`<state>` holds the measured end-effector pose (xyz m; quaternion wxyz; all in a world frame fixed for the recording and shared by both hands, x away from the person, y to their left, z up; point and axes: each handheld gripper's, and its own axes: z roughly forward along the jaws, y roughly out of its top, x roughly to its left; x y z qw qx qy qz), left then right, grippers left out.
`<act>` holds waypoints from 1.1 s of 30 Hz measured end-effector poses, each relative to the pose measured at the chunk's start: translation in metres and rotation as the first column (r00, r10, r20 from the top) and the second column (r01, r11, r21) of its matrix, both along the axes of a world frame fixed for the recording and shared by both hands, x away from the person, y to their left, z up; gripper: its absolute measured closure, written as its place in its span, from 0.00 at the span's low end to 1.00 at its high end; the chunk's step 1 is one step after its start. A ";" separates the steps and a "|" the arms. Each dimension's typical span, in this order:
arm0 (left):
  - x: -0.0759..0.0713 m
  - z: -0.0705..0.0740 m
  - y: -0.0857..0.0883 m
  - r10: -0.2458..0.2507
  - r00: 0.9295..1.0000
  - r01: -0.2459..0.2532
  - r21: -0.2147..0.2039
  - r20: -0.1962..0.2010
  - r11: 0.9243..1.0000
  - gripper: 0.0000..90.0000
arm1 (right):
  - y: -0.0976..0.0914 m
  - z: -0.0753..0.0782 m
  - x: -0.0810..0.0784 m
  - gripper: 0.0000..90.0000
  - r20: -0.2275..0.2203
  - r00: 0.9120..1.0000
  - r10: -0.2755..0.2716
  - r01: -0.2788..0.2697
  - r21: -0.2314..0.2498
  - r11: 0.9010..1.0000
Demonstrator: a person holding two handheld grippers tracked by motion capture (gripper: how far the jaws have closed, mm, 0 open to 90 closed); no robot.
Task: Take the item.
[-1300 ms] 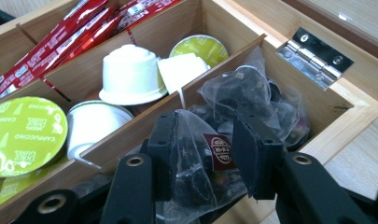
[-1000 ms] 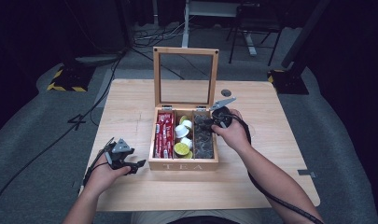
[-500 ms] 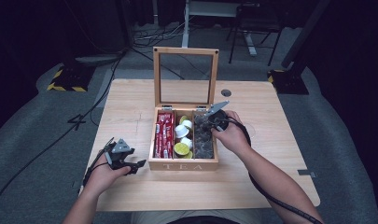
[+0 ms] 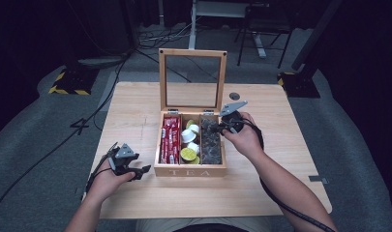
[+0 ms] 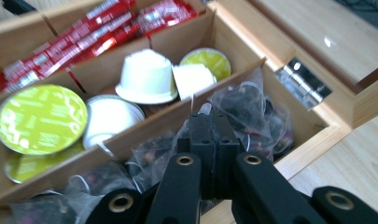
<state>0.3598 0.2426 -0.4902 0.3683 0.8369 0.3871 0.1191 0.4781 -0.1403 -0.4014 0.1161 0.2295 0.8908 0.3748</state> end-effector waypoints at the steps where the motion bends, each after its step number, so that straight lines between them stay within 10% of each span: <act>1: 0.000 0.000 0.000 0.002 1.000 -0.002 -0.002 -0.002 1.000 0.33 | -0.002 0.004 -0.001 1.00 0.004 1.000 0.001 -0.001 0.022 1.000; 16: 0.002 -0.004 0.007 0.037 0.999 -0.037 0.000 -0.013 0.999 0.33 | -0.026 0.037 -0.014 1.00 0.070 0.998 -0.010 0.001 0.128 0.992; 33: 0.003 -0.007 0.008 0.044 0.999 -0.044 0.062 0.001 0.997 0.27 | -0.080 0.056 -0.028 1.00 0.111 0.990 -0.085 0.071 0.125 0.990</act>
